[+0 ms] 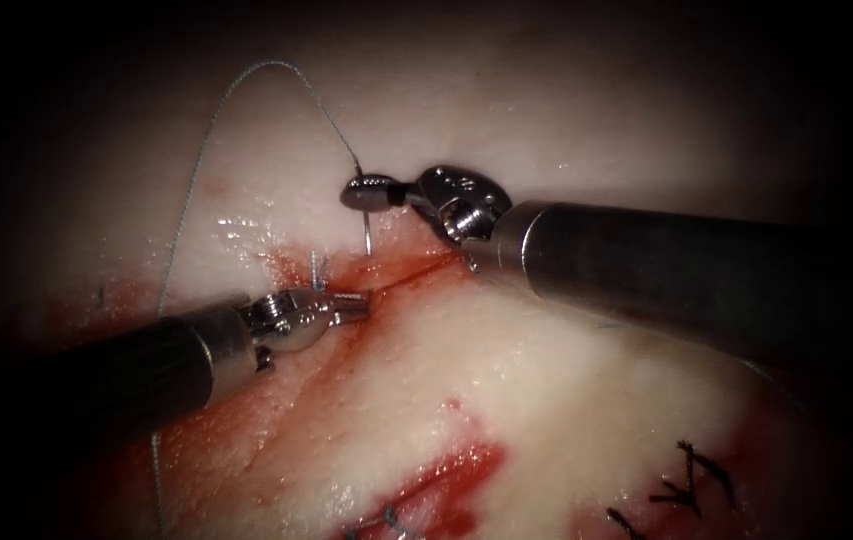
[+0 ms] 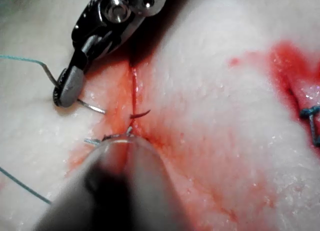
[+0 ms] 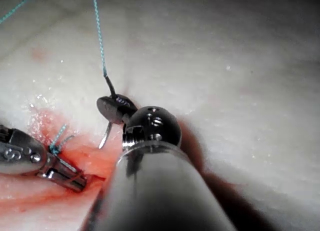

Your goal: Wound Closure

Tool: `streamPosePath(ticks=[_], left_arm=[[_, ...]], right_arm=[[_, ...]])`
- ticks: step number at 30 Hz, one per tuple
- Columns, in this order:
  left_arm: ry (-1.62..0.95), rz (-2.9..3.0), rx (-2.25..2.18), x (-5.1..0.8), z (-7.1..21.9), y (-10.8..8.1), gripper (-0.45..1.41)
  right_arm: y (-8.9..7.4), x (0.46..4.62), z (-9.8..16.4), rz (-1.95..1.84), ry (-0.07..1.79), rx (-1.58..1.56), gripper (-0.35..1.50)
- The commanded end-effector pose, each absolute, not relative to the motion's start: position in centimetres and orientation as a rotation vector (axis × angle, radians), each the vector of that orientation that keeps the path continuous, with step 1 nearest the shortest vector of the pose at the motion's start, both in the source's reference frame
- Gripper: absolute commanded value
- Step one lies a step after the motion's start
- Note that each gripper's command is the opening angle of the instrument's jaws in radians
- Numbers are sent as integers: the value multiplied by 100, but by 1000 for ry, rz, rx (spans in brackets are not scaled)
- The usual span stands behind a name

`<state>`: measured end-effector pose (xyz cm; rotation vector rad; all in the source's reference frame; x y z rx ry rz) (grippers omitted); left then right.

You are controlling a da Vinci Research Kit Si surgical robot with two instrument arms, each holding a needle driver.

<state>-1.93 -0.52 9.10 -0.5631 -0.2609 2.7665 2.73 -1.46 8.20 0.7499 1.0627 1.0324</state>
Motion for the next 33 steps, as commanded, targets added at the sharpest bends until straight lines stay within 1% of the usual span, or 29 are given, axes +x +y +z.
streamPosePath(ticks=[1, 9, 11, 14, 16, 17, 18, 19, 20, 21, 23, 25, 27, 28, 29, 32, 33], left_arm=[[-259, 2765, -564, -199, 914, -46, 4], [-269, 2763, -561, -198, 906, -44, 4], [-268, 2764, -558, -198, 905, -44, 7], [-271, 2765, -553, -198, 903, -42, 4], [-265, 2778, -563, -199, 902, -41, 4], [-257, 2779, -574, -199, 901, -41, 0], [-250, 2793, -584, -200, 901, -40, -1], [-240, 2800, -596, -200, 900, -40, -6], [-234, 2802, -603, -200, 899, -40, -8], [-230, 2811, -609, -200, 899, -40, -10], [-210, 2819, -630, -201, 898, -40, -8], [-175, 2838, -668, -201, 897, -40, -6], [-128, 2878, -714, -201, 897, -41, -3], [-89, 2904, -742, -201, 896, -41, 0], [-66, 2914, -773, -202, 896, -41, 0], [0, 2958, -873, -204, 892, -44, -1], [46, 3006, -900, -205, 890, -45, 9]], right_arm=[[-149, 283, 826, 1033, 1059, 777, -35], [-170, 278, 824, 1073, 982, 866, -35], [-173, 277, 823, 1078, 972, 885, -35], [-175, 276, 821, 1082, 958, 905, -35], [-173, 276, 822, 1085, 980, 909, -35], [-170, 276, 823, 1088, 1013, 915, -35], [-167, 276, 824, 1089, 1038, 920, -15], [-164, 276, 826, 1089, 1056, 926, 15], [-159, 275, 827, 1092, 1081, 929, 57], [-155, 274, 828, 1098, 1106, 930, 86], [-145, 271, 830, 1136, 1160, 913, 123], [-136, 266, 830, 1161, 1206, 895, 133], [-125, 256, 828, 1184, 1232, 888, 136], [-120, 251, 826, 1189, 1236, 890, 136], [-114, 243, 823, 1197, 1239, 892, 133], [-103, 225, 816, 1213, 1258, 882, 131], [-95, 212, 811, 1229, 1281, 867, 128]])
